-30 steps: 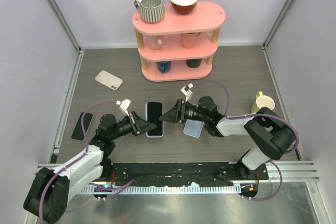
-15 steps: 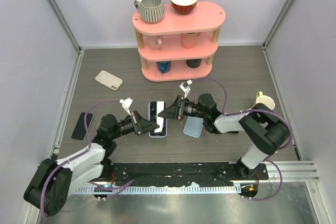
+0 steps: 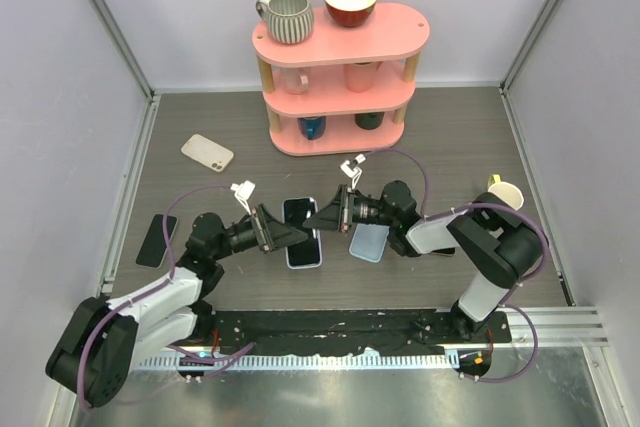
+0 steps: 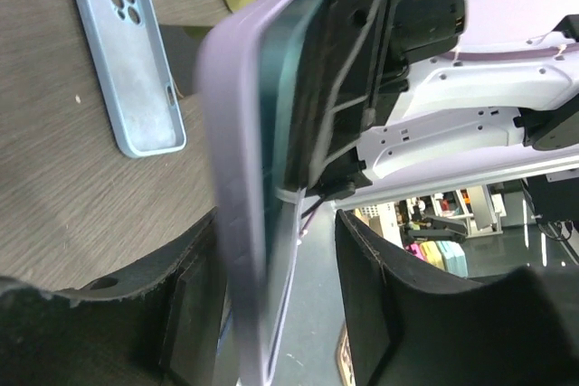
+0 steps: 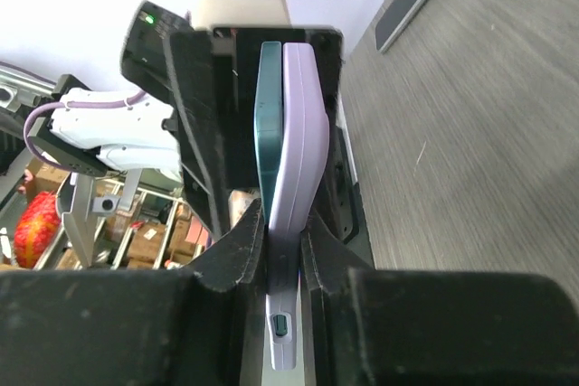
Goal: Put the phone into the phone case
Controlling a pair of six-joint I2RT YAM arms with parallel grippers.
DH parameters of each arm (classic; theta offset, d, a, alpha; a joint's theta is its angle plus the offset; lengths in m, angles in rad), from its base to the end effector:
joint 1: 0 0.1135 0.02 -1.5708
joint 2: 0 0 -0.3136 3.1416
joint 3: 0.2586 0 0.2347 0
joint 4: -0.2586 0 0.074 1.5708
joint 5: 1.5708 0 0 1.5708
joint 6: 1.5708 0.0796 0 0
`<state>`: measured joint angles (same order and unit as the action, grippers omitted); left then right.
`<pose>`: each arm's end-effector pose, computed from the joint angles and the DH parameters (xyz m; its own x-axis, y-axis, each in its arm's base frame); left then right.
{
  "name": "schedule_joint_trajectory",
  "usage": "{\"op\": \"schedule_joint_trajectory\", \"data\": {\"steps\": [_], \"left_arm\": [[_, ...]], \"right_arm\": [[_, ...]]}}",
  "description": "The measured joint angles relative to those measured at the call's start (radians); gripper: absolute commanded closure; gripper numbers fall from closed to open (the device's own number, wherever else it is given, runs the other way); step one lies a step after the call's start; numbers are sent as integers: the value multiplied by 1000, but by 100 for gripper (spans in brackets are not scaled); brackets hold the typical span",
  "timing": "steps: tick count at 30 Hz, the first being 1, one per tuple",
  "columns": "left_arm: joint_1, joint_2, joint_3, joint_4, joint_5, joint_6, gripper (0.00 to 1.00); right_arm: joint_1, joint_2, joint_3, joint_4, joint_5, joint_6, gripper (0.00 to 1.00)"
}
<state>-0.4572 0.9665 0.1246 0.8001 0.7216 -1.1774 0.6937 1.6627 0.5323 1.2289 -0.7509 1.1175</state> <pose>0.1305 -0.1228 0.2367 -0.8675 -0.3460 -0.3575 0.3194 0.1636 -0.9334 0.2200 0.2536 0.2591 -0.8565 0.1426 -0.4961 -0.5013 -0.0005 0.8653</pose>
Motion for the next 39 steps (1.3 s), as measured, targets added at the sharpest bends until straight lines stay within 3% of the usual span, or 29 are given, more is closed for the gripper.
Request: {"op": "schedule_joint_trajectory", "data": {"steps": [13,23,29,32,33,35,36,39], "left_arm": [[5,-13,79,-186,-44,6,43],[34,0,84,-184,-44,-46,45],[41,32,87,-156,-47,-69,58],[43,47,87,-151,-48,-74,72],[43,49,87,-152,-48,-73,82],[45,52,87,-142,-40,-76,91],[45,51,89,-134,-37,-75,99],[45,51,98,-132,-24,-58,99]], "right_arm": [[-24,85,-57,84,-79,150,99],[-28,85,-73,92,-124,169,99],[-29,85,-73,91,-145,172,99],[-29,80,-73,91,-151,173,96],[-29,78,-74,93,-153,174,90],[-31,71,-75,93,-153,174,82],[-33,70,-77,93,-153,174,71],[-34,69,-77,88,-154,182,61]]}}
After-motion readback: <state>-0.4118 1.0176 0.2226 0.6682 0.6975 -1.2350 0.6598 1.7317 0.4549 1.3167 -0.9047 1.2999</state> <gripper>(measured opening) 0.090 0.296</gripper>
